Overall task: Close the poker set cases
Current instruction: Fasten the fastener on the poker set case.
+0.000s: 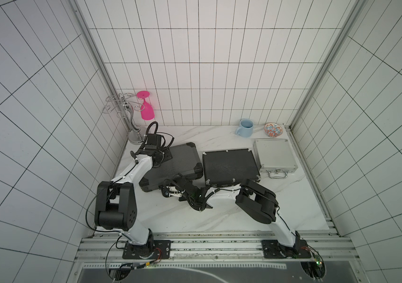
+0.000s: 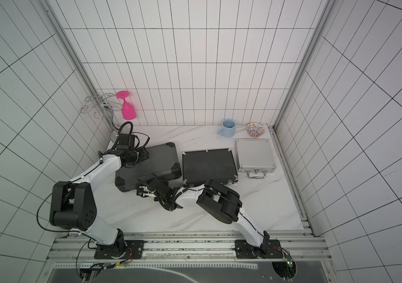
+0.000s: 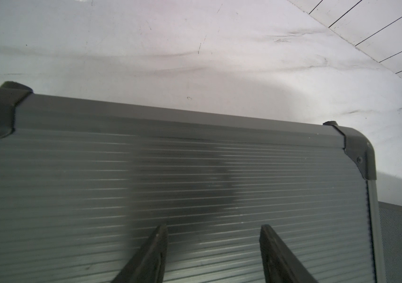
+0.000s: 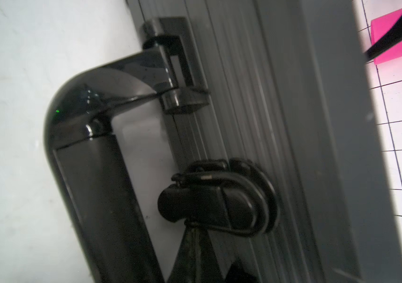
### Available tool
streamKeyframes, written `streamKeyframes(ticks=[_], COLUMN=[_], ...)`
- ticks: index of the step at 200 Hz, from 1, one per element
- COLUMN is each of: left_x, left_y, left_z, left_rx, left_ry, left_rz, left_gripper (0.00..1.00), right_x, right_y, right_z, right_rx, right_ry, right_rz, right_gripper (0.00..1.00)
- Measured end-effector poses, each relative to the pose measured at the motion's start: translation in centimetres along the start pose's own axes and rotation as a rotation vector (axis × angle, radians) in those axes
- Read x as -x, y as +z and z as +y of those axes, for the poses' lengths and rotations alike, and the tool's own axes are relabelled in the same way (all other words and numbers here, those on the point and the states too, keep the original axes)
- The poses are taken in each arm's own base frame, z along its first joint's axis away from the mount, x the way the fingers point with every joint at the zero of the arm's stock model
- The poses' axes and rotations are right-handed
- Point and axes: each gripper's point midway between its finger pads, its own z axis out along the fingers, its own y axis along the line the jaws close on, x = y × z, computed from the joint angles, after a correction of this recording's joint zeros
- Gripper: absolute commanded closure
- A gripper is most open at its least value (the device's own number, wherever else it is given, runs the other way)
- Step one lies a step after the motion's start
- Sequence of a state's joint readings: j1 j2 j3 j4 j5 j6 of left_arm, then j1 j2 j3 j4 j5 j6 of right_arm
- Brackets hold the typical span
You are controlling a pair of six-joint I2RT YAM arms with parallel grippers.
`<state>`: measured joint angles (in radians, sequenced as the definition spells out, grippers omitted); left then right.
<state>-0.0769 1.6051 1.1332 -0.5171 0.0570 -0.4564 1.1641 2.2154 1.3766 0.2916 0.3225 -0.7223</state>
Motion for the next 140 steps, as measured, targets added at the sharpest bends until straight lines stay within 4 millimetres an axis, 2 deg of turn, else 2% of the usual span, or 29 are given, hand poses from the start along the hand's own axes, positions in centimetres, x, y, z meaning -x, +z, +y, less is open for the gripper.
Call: streamKeyframes(ticks=[45,75,112,140], left_x=[0.0,0.0,-0.3,-1.2], left_y=[0.1,-0.1,-0.6,-1.6], left_z=[0.1,0.0,0.2,0.9], left_rx=[0.002,-0.004,0.009,0.041], left_ry=[-0.008,-0.011,-0.014,-0.027], left_rz=[0.001,0.0,0.019,0.067], left_gripper=[0.41,0.37,0.35,0.34], right_x=[0.2,0.5,2.4,3.2], right_y=[-0.3,-0.7,-1.3,-3.3], right_z=[0.2,0.3,1.3,0.6], right_rx=[-0.012,-0.003,0.027,0.047], right_ry=[-0.007,0.005,0.013,0.073], right_rz=[0.008,0.004,-0.055,-0.1], right_gripper=[1.0,1.0,1.0,1.0])
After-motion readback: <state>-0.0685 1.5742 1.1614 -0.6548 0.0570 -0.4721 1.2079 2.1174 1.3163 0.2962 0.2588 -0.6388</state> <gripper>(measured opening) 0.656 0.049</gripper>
